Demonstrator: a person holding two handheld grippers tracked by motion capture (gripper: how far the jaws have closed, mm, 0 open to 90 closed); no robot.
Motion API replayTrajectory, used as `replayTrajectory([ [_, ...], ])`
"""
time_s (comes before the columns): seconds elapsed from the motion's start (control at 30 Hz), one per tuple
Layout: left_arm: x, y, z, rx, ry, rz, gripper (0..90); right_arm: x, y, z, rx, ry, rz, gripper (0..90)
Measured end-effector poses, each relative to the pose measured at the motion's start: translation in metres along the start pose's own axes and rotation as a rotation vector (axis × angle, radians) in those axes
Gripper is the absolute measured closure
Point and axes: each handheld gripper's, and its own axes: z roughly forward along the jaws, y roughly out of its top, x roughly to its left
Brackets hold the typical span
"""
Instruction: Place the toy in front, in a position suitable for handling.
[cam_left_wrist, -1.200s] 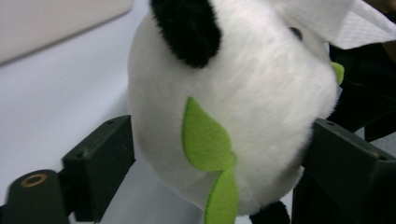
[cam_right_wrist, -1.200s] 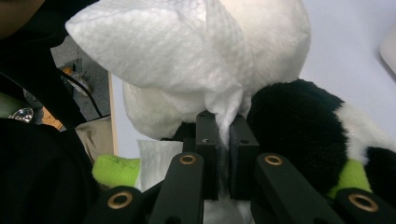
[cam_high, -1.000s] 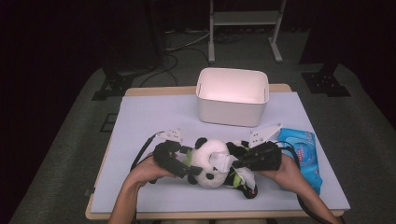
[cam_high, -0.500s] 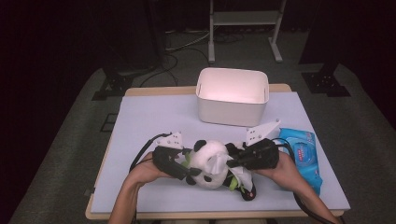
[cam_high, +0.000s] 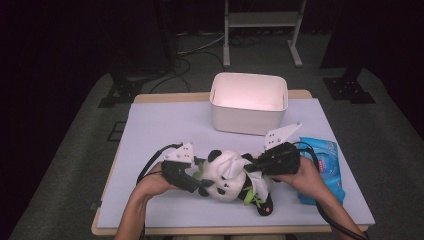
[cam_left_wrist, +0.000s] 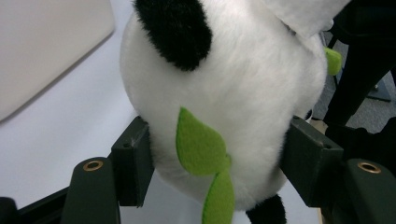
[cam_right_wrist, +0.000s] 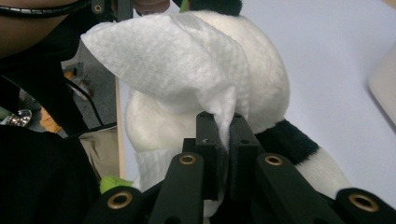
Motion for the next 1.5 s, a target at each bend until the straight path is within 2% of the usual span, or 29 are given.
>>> replayTrajectory([
  [0.03, 0.0, 0.0, 0.0, 0.003, 0.003, -0.004, 33.2, 0.0, -0.001, 0.0, -0.002, 0.0, -0.003, 84.3],
  [0.1, 0.001, 0.001, 0.0, 0.01, 0.004, -0.037, 31.9, 0.001, -0.001, 0.001, 0.007, -0.006, -0.01, 84.3],
  [0.17, 0.002, 0.001, 0.0, 0.02, 0.001, -0.068, 26.8, 0.002, -0.002, 0.002, 0.01, -0.003, -0.003, 84.3],
  [0.23, 0.005, -0.001, -0.001, 0.024, -0.009, -0.133, 20.4, 0.001, -0.003, 0.004, 0.016, -0.002, -0.005, 84.3],
  [0.37, 0.009, -0.003, 0.002, 0.013, -0.033, -0.207, 13.4, 0.001, -0.006, 0.006, 0.021, -0.004, 0.005, 84.4],
  [0.4, 0.009, -0.003, 0.003, 0.011, -0.037, -0.21, 10.6, 0.001, -0.008, 0.006, 0.02, -0.001, 0.009, 84.4],
  [0.57, 0.008, 0.0, 0.002, -0.017, -0.063, -0.212, 10.6, 0.003, -0.016, 0.004, 0.011, 0.009, 0.019, 84.5],
  [0.6, 0.007, 0.001, 0.002, -0.024, -0.074, -0.206, 11.7, 0.003, -0.017, 0.004, 0.009, 0.012, 0.022, 84.5],
  [0.7, 0.005, 0.002, 0.004, -0.015, -0.058, -0.175, 20.1, 0.006, -0.015, 0.004, 0.01, 0.021, 0.018, 84.4],
  [0.9, 0.003, 0.004, 0.002, -0.024, -0.046, -0.141, 26.0, 0.01, 0.005, 0.001, -0.03, 0.045, -0.015, 84.4],
  [1.2, 0.0, 0.004, 0.001, 0.001, -0.039, -0.113, 26.2, 0.019, 0.043, 0.018, -0.019, 0.064, -0.093, 84.5],
  [1.3, 0.002, 0.001, 0.0, -0.002, -0.038, -0.12, 27.7, 0.017, 0.046, 0.021, -0.005, 0.05, -0.098, 84.5],
  [1.5, 0.004, -0.001, 0.0, 0.001, -0.044, -0.123, 27.7, 0.001, 0.035, 0.006, 0.016, -0.017, -0.057, 84.4],
])
